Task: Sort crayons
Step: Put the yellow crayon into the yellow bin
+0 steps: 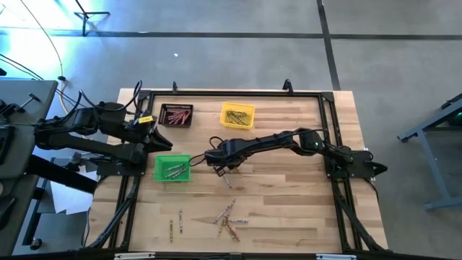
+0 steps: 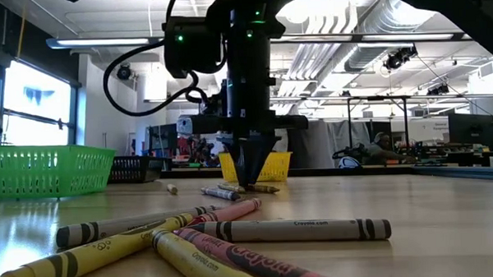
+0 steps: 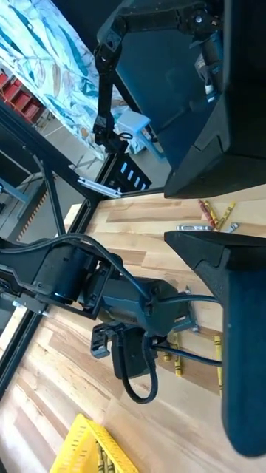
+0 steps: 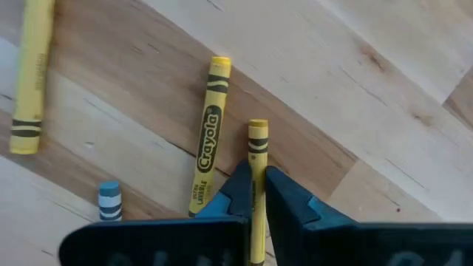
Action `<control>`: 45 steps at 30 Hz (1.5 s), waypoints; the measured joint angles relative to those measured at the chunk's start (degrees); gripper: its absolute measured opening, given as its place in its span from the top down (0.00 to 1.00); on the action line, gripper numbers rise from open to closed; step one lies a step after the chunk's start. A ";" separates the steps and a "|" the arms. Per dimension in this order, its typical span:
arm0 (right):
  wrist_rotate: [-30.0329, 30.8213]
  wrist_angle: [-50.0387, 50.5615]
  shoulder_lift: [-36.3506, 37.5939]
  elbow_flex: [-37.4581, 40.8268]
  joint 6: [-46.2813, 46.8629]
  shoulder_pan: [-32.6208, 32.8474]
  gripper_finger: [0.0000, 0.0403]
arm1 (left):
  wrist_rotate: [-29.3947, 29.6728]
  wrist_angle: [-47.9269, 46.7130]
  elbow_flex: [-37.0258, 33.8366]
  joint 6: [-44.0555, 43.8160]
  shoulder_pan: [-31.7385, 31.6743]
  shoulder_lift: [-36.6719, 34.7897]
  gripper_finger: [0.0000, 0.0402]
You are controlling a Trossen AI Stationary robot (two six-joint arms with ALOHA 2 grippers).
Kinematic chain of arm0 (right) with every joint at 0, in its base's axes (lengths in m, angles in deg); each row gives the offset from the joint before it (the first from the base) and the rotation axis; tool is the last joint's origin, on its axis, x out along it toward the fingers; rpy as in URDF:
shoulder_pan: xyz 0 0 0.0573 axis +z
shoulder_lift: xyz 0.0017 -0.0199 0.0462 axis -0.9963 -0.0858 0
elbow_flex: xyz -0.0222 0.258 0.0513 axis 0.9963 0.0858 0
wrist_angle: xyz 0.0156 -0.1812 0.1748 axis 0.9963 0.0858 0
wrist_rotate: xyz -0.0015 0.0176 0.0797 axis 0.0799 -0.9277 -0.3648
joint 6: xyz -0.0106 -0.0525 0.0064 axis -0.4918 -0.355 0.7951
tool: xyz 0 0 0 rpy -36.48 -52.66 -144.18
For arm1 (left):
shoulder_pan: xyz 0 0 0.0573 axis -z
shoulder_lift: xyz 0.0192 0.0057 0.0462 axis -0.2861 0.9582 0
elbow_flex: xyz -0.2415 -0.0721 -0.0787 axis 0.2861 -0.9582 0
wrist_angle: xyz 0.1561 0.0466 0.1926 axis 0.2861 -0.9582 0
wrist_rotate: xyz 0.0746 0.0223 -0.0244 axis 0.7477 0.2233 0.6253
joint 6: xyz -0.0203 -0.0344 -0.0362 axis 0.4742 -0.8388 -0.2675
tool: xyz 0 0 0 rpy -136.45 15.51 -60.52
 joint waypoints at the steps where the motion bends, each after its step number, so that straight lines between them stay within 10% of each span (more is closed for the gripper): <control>1: -0.37 0.07 0.00 0.00 0.00 -0.16 0.97 | -0.02 -0.11 0.00 -0.01 0.00 -0.01 0.84; 12: -4.41 4.37 0.20 -8.73 -7.92 -2.07 0.98 | 1.28 -6.54 0.00 3.77 0.02 -0.03 0.84; 19: 8.44 6.48 0.68 -21.55 -16.31 -7.03 0.98 | 6.21 -9.67 0.00 7.46 0.00 -0.35 0.84; 29: 17.12 -1.80 4.01 -12.66 -28.88 -17.23 0.98 | 10.82 -9.98 0.00 13.46 -0.32 -3.51 0.84; 45: 8.31 -9.04 4.04 -2.40 -37.68 -23.21 0.95 | 23.90 -9.57 0.02 5.52 -1.08 -8.38 0.84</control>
